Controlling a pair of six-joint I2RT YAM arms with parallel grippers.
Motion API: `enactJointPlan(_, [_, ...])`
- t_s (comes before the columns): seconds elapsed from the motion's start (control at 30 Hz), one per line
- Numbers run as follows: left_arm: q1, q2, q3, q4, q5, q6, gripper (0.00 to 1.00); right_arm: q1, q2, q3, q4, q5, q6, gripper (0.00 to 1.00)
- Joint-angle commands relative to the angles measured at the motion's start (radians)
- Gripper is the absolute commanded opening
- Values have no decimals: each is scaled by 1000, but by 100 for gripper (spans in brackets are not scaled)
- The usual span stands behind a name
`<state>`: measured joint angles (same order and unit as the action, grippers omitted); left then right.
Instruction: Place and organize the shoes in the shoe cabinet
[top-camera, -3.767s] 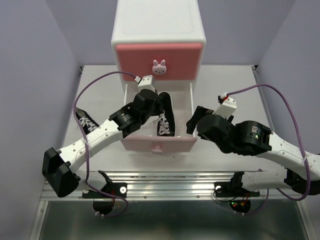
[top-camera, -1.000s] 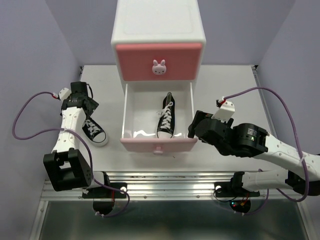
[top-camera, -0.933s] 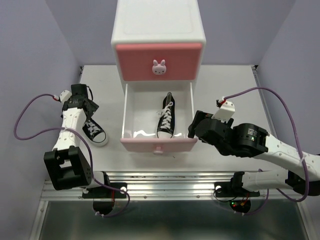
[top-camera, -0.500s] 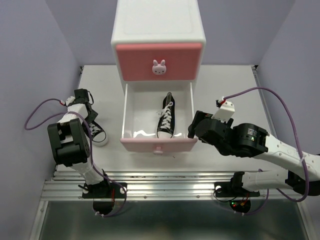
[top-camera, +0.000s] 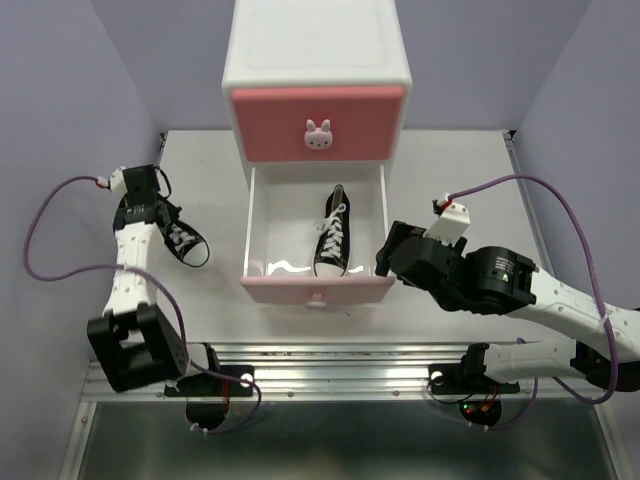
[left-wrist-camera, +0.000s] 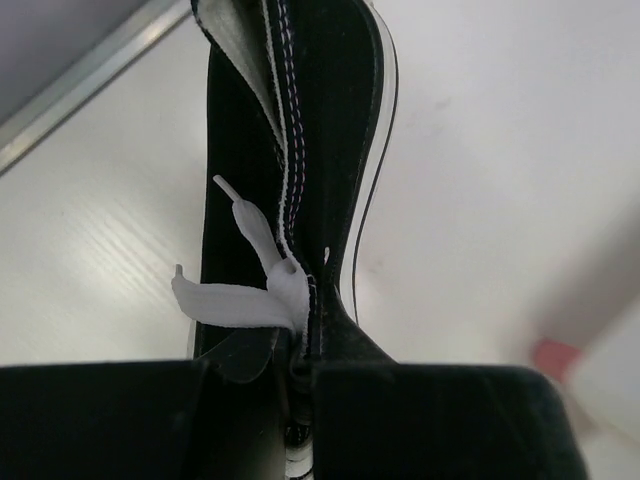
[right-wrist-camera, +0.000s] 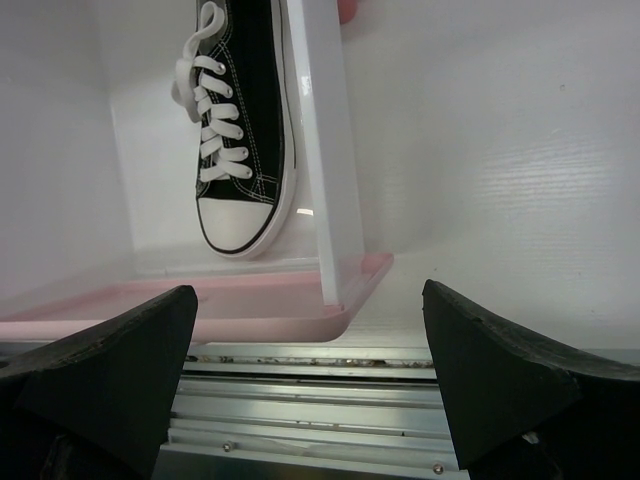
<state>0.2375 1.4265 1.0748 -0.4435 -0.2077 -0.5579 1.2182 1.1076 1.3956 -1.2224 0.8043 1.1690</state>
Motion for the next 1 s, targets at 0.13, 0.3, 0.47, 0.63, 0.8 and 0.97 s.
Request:
enactJointPlan(0.13, [-62, -402, 218, 150, 299, 156, 0, -5, -20, -7, 24, 33, 31, 100])
enactJointPlan(0.3, [-188, -436, 318, 172, 449, 227, 0, -5, -18, -12, 24, 23, 26, 100])
enactJointPlan(0.47, [-384, -431, 366, 120, 404, 202, 0, -5, -23, -14, 24, 10, 14, 100])
enactJointPlan(0.63, [-515, -466, 311, 126, 341, 150, 0, -5, -28, -14, 23, 3, 6, 100])
enactJointPlan(0.8, [-677, -488, 222, 154, 243, 101, 0, -5, -34, -20, 21, -2, 6, 100])
enactJointPlan(0.97, [-787, -483, 168, 180, 166, 101, 0, -5, -40, -26, 18, -4, 9, 100])
